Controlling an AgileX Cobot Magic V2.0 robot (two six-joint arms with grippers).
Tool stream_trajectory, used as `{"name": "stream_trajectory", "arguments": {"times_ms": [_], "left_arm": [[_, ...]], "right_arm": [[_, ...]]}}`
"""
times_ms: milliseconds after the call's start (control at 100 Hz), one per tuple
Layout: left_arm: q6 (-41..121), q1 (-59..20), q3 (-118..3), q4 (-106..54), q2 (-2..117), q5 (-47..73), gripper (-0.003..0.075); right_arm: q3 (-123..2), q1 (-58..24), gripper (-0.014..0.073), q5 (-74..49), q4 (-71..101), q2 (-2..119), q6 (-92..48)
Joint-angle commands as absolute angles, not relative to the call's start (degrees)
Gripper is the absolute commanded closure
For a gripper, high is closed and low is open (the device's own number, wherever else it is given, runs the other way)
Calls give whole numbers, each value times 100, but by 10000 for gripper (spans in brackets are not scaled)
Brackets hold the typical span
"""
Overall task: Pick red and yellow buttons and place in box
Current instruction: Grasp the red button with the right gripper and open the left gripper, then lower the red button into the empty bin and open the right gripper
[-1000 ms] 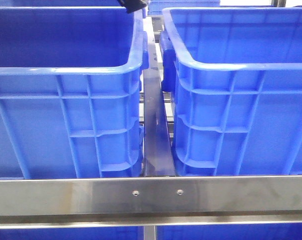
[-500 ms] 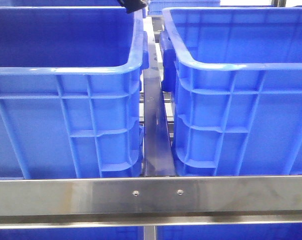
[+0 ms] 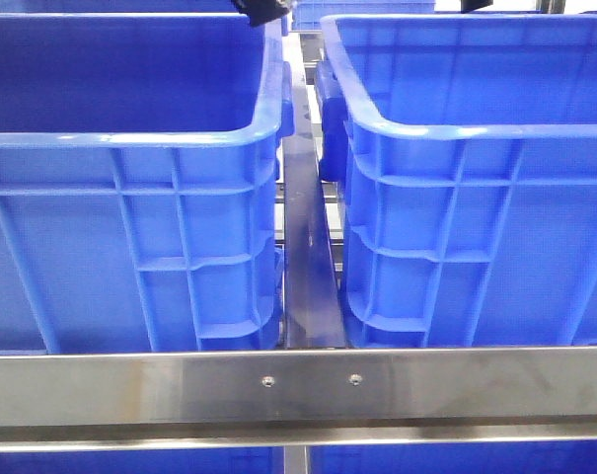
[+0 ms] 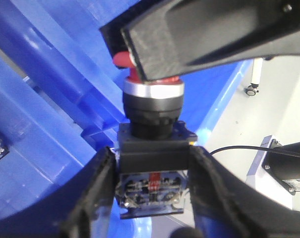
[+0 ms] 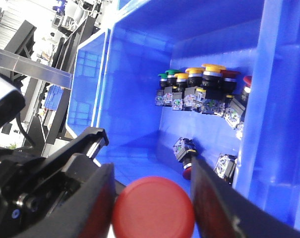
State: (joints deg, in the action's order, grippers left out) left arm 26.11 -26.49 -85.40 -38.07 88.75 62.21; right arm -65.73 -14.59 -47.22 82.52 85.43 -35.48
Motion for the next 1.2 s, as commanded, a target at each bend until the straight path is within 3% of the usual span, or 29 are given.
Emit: {"name": "stream_trajectory", "arguments": {"times_ms": [0,60,150,220,710,1020,1190], "left_arm": [[2635,-2701,-8695,-4136,8628,6026,477],[2635,-2701,-8695,-4136,8628,6026,396],[2635,-2701,-8695,-4136,8628,5966,206],[2635,-2701,-8695,-4124,8628,5993,136],[2635,-2701,-8695,-4262,8628,6066,132],[2635,-2701,-8695,-4262,8628,6146,132],[2635,-2701,-8695,-4262,8628,6135,132]], "right_arm": [[-6780,-1470,400,-4973,8615,8366,-3619],[-6780,-1470,400,-4973,8615,8366,-3619],[-6780,-1470,400,-4978,8615,8366,-3619],[-6780,-1470,400,-4978,8615,8366,-3619],[-7453,-99,400,-4652,8040,8366,-4341],[-7453,-102,400,-2704,7439,8399,-6318],[-7402,-287,400,-1798,7439,8590,-6685]]}}
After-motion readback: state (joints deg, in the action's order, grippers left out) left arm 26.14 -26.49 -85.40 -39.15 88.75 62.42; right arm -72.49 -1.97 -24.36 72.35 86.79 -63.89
